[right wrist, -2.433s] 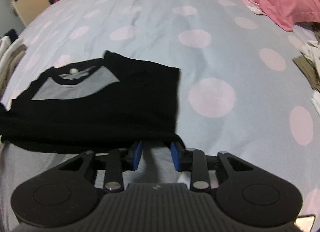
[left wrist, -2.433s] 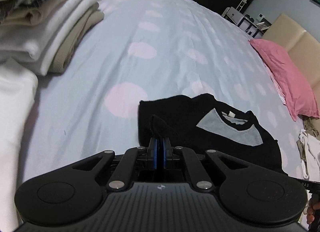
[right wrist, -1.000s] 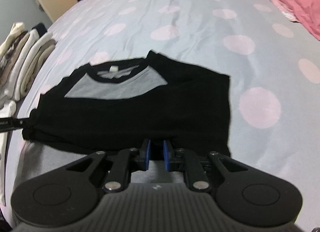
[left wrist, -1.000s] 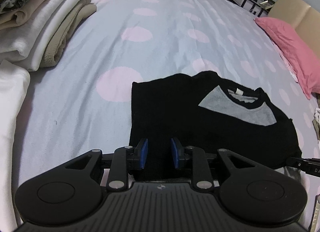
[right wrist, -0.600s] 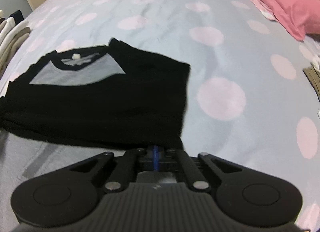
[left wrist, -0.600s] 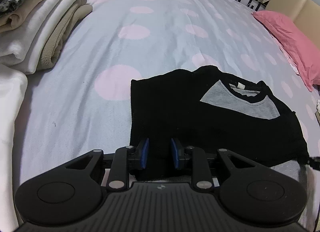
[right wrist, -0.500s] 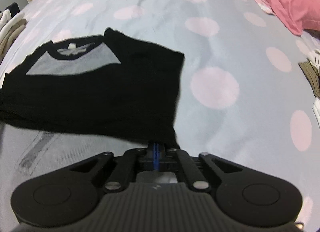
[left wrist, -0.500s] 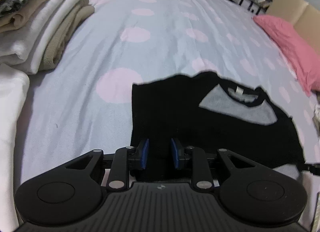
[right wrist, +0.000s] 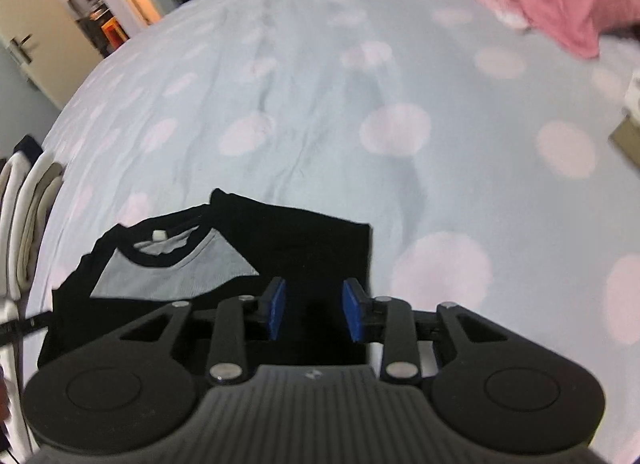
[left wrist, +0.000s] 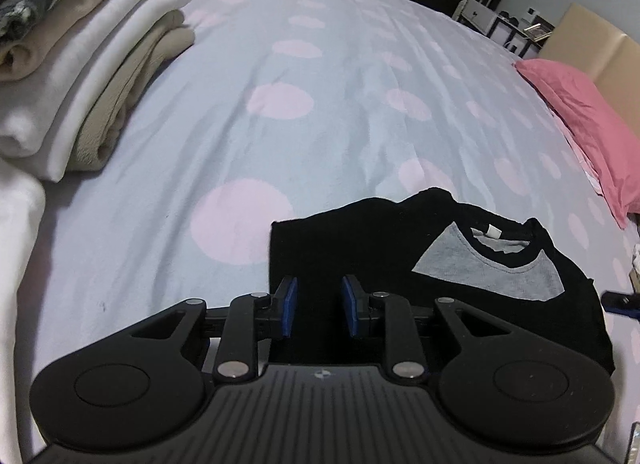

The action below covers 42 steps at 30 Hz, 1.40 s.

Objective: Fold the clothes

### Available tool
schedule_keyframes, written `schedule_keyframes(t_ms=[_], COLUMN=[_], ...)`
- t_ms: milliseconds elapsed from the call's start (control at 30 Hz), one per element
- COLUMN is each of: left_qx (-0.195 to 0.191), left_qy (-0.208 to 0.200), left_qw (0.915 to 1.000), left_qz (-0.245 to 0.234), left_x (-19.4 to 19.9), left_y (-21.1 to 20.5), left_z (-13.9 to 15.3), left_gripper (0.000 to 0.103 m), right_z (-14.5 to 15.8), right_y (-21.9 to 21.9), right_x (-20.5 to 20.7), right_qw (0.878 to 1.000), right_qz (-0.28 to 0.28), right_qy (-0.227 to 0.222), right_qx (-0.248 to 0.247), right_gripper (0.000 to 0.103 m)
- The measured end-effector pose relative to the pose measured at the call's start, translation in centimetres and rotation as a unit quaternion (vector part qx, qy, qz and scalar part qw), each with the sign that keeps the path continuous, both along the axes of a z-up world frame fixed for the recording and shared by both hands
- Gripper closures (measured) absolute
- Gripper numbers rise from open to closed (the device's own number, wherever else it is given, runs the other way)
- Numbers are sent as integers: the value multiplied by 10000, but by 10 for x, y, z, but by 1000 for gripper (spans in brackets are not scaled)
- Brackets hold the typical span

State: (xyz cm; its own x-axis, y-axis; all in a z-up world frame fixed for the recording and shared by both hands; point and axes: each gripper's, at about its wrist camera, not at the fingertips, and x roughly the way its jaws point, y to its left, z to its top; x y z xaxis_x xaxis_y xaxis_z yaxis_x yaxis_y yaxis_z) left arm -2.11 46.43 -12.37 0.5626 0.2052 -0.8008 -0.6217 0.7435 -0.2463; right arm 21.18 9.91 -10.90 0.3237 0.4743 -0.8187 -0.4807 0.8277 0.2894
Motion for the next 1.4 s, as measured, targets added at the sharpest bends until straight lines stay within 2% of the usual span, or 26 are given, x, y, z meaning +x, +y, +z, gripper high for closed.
schedule_keyframes(t_ms=[100,200,300,433,600,633,700,767,867,900,933,1000,1067,1100,1233,1367,1400], left_qx=[50,122,275,387,158,70,-106,-130,7,67,120,227,380,478,733,417,370], left_qy=[13,7,-253,-424,-185,-163,-121,-76,-29,-11,-6,5,-38,-84,-308,-150,-107], left_qw=[10000,9998,9991,9984,9997,9998,9998,9998,10000,10000,9999,9997,9991,9987,9968,9990,9992], left_qz=[-64,-161,-181,3,82,94,117,102,10,-26,-62,-133,-164,-160,-14,-77,-46], left_x=[1,1,-3,-5,-4,-6,-8,-8,-5,-4,-3,-2,-1,-2,-5,-1,-1], left_y=[-2,-4,-6,-2,3,4,5,2,-4,-7,-9,-14,-18,-20,-18,-9,-9], left_z=[-2,-3,4,12,6,4,1,-1,-1,-1,0,3,7,11,24,19,16], left_gripper=[100,103,103,103,102,100,82,80,82,96,103,103,103,103,103,103,102], right_z=[-11,-23,-31,-18,-18,-18,-18,-18,-17,-16,-16,-20,-25,-25,-19,-20,-20], right_y=[15,24,29,16,12,11,10,10,12,12,13,17,18,18,13,14,14], right_x=[2,5,7,12,16,16,18,18,15,15,14,12,10,10,11,11,11], right_qw=[9998,9995,9987,9980,9986,9987,9989,9991,9994,9996,9997,9998,9996,9996,9994,9995,9995], right_qz=[105,146,143,-278,-339,-349,-370,-344,-216,-185,-150,-13,73,67,-99,-64,-52], right_qy=[-159,-143,-163,-492,-329,-293,-220,-182,-189,-164,-139,-87,-84,-101,-256,-232,-223], right_qx=[-17,-231,-459,-284,-224,-213,-191,-190,-198,-144,-109,-187,-264,-266,-189,-213,-220], right_gripper=[69,71,102,102,102,102,101,97,86,77,74,75,81,100,101,101,96])
